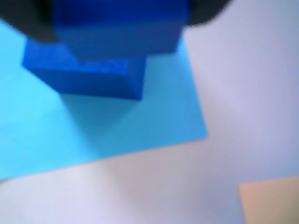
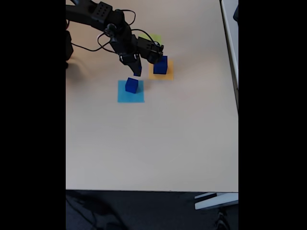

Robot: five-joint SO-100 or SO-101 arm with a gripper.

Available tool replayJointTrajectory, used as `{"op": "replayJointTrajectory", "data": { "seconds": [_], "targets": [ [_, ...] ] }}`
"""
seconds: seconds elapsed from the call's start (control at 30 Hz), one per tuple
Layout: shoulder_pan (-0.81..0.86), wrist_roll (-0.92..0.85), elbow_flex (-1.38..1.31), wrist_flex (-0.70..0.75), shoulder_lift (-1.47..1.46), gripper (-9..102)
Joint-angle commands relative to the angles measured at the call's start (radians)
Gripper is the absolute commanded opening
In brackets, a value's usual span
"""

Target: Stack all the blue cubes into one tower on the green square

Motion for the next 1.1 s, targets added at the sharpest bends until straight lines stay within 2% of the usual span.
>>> {"op": "replayJointTrajectory", "data": {
  "seconds": [0.0, 0.27, 1.07],
  "targets": [
    [0.018, 0.0, 0.008, -0.044, 0.083, 8],
    [0.041, -0.011, 0.067, -0.107, 0.091, 8],
    [0.074, 0.006, 0.161, -0.166, 0.117, 9]
  ]
}}
